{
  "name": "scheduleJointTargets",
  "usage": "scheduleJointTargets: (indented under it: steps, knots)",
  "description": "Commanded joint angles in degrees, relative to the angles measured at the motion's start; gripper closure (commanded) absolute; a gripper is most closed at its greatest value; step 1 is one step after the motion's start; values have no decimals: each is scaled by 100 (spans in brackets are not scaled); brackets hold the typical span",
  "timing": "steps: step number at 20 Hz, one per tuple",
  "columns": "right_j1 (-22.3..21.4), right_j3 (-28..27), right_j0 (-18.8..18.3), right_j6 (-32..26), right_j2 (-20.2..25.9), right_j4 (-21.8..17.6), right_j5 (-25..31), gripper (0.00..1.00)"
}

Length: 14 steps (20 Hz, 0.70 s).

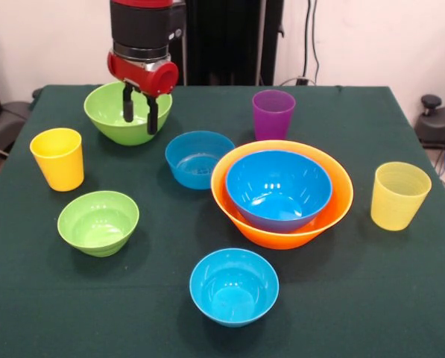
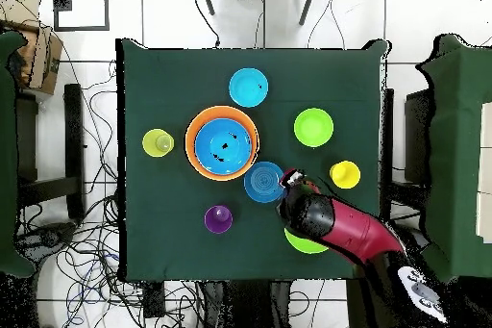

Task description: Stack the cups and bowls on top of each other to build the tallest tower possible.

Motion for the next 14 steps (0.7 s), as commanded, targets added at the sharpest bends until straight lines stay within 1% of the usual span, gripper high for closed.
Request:
scheduleJointTargets:
  steps: [1,5,14]
  knots:
    - [339,202,-12,368,413,-350,-179,0]
    - [343,204,-25,375,389,-338,-154,0]
    - [577,267,-26,548,346,-366,-598,0]
